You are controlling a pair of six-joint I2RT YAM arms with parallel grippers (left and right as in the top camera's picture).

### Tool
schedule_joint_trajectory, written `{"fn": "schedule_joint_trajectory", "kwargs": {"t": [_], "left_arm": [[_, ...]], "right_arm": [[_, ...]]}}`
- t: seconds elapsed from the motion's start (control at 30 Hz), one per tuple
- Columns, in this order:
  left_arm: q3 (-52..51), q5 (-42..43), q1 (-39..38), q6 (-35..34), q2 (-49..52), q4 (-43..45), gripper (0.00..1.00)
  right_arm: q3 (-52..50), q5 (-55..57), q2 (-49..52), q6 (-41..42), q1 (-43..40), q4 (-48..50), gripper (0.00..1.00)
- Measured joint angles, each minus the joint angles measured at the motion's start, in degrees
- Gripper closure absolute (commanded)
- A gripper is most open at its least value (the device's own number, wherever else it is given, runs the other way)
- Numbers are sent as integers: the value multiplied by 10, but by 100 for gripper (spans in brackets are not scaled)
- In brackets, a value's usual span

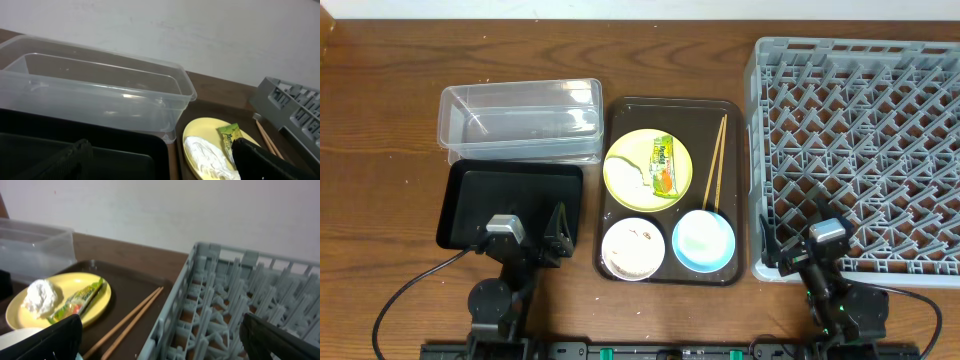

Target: Sort waste into correct bins and load items into the dishwasher rack

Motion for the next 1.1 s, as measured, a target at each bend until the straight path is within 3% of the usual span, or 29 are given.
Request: {"fn": "schedule_joint_trajectory", "kwargs": {"t": [0.4, 0.57, 0.77, 0.97, 1.1], "left_arm": [[-1, 66, 0, -77, 11, 43, 8], [22, 95, 0, -95, 17, 59, 8], [175, 122, 0, -103, 106, -31, 8], [390, 148, 0, -106, 293, -221, 8], [509, 196, 0, -106, 410, -273, 8]], "right_arm": [[-1, -113, 0, 27, 0, 32, 1], [26, -132, 2, 65, 0, -15, 1], [178, -136, 68, 71, 0, -132, 1], [384, -123, 249, 63, 0, -258, 1], [520, -131, 390, 18, 0, -338, 1]]}}
